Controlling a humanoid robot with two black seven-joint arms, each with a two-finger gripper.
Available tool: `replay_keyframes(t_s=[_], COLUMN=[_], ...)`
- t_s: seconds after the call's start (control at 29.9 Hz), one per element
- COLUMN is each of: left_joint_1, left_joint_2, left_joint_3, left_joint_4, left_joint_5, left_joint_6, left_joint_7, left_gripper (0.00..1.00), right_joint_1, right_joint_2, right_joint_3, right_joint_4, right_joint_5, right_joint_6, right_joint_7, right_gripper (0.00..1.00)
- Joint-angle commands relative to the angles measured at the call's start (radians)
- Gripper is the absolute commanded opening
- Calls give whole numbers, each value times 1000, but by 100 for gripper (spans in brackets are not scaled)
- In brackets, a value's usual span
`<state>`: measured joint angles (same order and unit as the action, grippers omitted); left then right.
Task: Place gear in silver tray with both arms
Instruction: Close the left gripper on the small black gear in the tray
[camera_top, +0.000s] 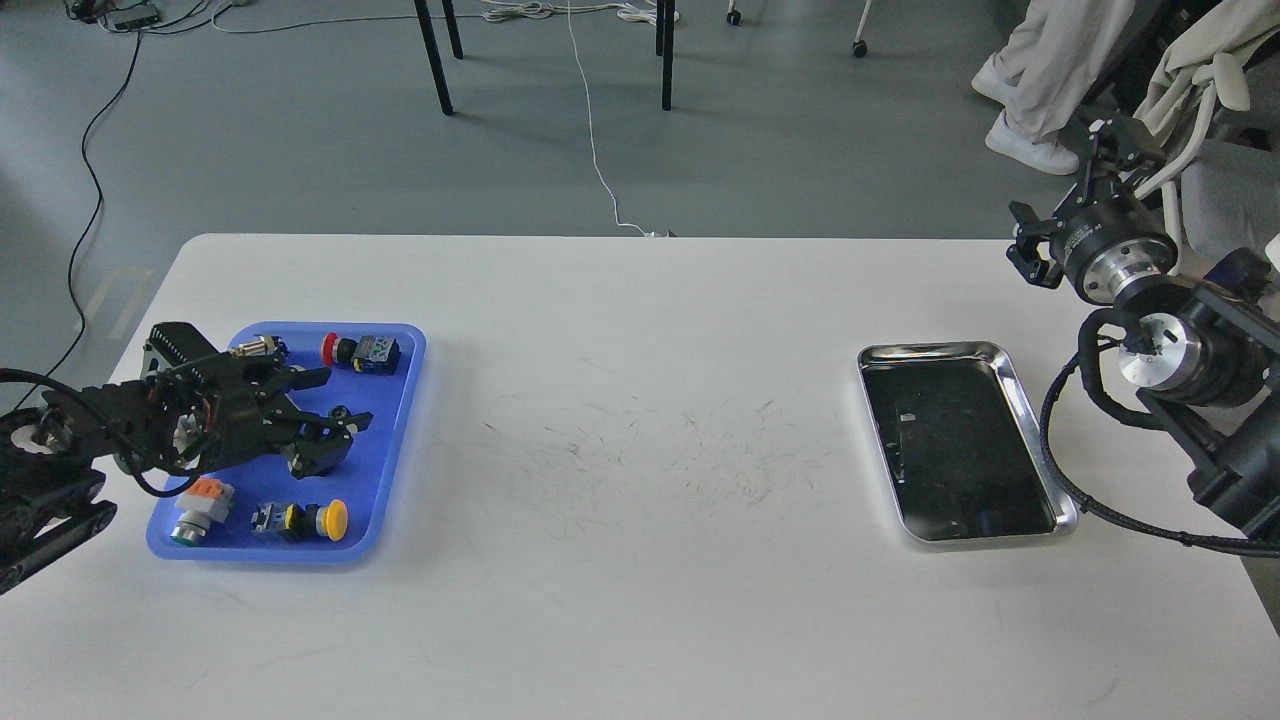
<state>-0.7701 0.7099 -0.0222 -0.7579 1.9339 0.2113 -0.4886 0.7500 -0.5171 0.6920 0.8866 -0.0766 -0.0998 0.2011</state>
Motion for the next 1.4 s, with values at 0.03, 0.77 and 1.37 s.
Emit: replay_keyframes(t_s=[0.03,0.77,1.37], left_joint_1=[2,3,11], left_joint_2=[-30,-36,-44], left_joint_3=[1,76,81], left_joint_4=[51,83,84], left_joint_5=[2,-42,-42], left_joint_6=[16,71,69], left_joint_7=[0,0,0], left_gripper=[67,45,30], right_joint_1=[-1,-6,-5], right_joint_2=[-1,0,0], right_joint_3=[0,0,-31], right_joint_4=[2,0,0], right_joint_5=[0,-3,-3], right_joint_6=[0,0,0], right_joint_7=[0,1,3], right_gripper=[99,99,99])
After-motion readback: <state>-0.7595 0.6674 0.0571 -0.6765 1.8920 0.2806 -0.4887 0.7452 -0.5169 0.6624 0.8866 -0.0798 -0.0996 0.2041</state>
